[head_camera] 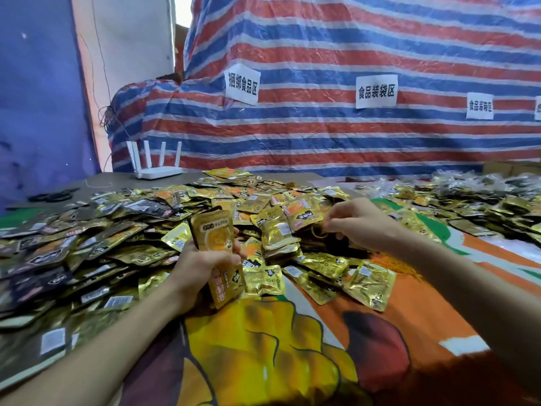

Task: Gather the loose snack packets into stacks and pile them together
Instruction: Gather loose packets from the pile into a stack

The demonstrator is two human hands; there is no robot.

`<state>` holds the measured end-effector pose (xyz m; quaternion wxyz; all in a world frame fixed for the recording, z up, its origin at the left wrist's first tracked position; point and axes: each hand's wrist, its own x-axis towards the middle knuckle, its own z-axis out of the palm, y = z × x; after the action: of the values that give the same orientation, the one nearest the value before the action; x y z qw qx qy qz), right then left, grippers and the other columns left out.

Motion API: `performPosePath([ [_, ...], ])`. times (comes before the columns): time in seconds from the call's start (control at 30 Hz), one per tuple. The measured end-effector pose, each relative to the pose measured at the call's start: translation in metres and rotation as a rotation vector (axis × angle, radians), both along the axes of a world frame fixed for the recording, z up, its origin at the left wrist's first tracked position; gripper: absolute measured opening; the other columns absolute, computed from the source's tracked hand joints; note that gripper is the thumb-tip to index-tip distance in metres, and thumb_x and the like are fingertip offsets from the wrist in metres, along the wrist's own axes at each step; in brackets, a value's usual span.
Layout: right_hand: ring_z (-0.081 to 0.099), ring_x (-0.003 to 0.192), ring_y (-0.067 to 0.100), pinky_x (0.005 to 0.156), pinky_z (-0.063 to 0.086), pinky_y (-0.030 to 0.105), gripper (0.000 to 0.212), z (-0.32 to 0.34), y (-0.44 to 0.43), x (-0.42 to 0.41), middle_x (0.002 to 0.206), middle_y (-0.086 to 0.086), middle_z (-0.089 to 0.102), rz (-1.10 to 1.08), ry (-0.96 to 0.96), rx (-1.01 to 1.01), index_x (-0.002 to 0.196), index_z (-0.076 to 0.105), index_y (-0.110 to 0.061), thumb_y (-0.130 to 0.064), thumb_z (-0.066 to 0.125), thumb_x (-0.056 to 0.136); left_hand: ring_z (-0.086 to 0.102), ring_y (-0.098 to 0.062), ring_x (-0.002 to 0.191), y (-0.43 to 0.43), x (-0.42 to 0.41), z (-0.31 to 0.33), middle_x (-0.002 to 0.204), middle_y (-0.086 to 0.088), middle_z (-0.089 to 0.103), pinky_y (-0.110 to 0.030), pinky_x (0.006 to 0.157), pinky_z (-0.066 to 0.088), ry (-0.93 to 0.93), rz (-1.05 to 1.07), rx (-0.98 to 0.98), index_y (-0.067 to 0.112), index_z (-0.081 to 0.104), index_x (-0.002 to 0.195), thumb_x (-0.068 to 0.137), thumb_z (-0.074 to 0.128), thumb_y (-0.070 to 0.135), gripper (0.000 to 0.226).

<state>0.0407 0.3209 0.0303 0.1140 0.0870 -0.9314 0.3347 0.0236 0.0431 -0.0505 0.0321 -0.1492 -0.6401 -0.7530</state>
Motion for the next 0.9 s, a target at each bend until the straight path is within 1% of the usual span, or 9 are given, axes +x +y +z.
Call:
performPosePath([
  [0.07,0.057,0.061,0.000,0.055,0.045,0.018,0.017,-0.004,-0.033,-0.006,0.072,-0.007,0.065,0.117,-0.038,-0.144,0.080,0.071,-0.019,-0.017,0.065,0.096,0.069,-0.034,0.091,-0.002,0.001,0.003,0.094,-0.013,0.075,-0.045,0.077,0.059,-0.060,-0.012,0.056,0.005,0.070,0.107,0.058,0.076,-0.004,0.050],
  [0.17,0.058,0.070,0.010,0.059,0.047,0.023,0.013,-0.015,-0.078,-0.019,0.079,0.000,0.066,0.233,-0.074,-0.281,0.085,0.072,-0.017,-0.018,0.066,0.096,0.070,-0.030,0.092,-0.005,0.001,0.007,0.112,-0.015,0.074,-0.046,0.079,0.058,-0.131,-0.049,0.102,0.006,0.069,0.119,0.064,0.069,0.003,0.055],
  [0.33,0.046,0.055,0.013,0.050,0.036,0.027,0.015,-0.040,-0.119,-0.038,0.068,-0.005,0.071,0.226,0.133,-0.281,0.086,0.072,-0.008,-0.017,0.065,0.095,0.074,-0.027,0.070,-0.012,-0.002,0.011,0.088,-0.015,0.077,-0.038,0.059,0.061,-0.207,-0.086,0.164,0.008,0.077,0.102,0.064,0.068,0.001,0.039],
  [0.43,0.049,0.058,0.010,0.055,0.037,0.029,0.018,-0.055,-0.121,-0.044,0.081,0.006,0.075,0.217,0.192,-0.317,0.078,0.072,-0.020,-0.021,0.067,0.095,0.073,-0.028,0.070,-0.015,-0.006,0.009,0.089,-0.018,0.075,-0.037,0.060,0.060,-0.222,-0.057,0.117,0.008,0.079,0.094,0.060,0.072,0.003,0.035],
  [0.53,0.052,0.057,0.002,0.057,0.041,0.024,0.017,-0.061,-0.118,-0.047,0.070,-0.004,0.068,0.226,0.207,-0.302,0.077,0.074,-0.021,-0.024,0.071,0.094,0.070,-0.030,0.072,-0.018,-0.010,0.008,0.095,-0.023,0.071,-0.038,0.063,0.060,-0.250,-0.075,0.050,0.003,0.074,0.104,0.060,0.073,0.002,0.044],
  [0.6,0.055,0.057,-0.002,0.055,0.040,0.014,0.016,-0.064,-0.115,-0.047,0.066,-0.012,0.066,0.226,0.212,-0.294,0.078,0.075,-0.019,-0.023,0.072,0.093,0.071,-0.030,0.074,-0.018,-0.012,0.007,0.097,-0.023,0.072,-0.039,0.064,0.060,-0.262,-0.102,0.033,0.002,0.073,0.106,0.062,0.072,0.001,0.044],
  [0.7,0.057,0.062,-0.005,0.058,0.040,0.010,0.014,-0.067,-0.110,-0.046,0.073,-0.016,0.067,0.178,0.242,-0.210,0.080,0.073,-0.022,-0.023,0.070,0.094,0.073,-0.026,0.076,-0.019,-0.014,0.007,0.093,-0.015,0.074,-0.038,0.065,0.061,-0.263,-0.143,0.058,0.005,0.076,0.099,0.060,0.071,-0.005,0.040],
  [0.77,0.053,0.056,-0.002,0.058,0.042,0.017,0.017,-0.068,-0.107,-0.047,0.070,-0.011,0.063,0.174,0.151,-0.271,0.079,0.072,-0.019,-0.023,0.068,0.096,0.071,-0.027,0.080,-0.021,-0.013,0.006,0.092,-0.012,0.072,-0.042,0.073,0.060,-0.287,-0.225,0.127,0.005,0.075,0.100,0.062,0.070,-0.010,0.041],
  [0.9,0.053,0.065,0.013,0.058,0.041,0.022,0.018,-0.059,-0.104,-0.042,0.075,0.007,0.057,0.504,-0.310,-0.882,0.075,0.064,-0.006,-0.003,0.055,0.091,0.068,-0.030,0.078,-0.025,-0.011,0.008,0.090,-0.016,0.066,-0.042,0.074,0.059,-0.296,-0.433,0.354,0.000,0.069,0.107,0.053,0.082,-0.005,0.056],
])
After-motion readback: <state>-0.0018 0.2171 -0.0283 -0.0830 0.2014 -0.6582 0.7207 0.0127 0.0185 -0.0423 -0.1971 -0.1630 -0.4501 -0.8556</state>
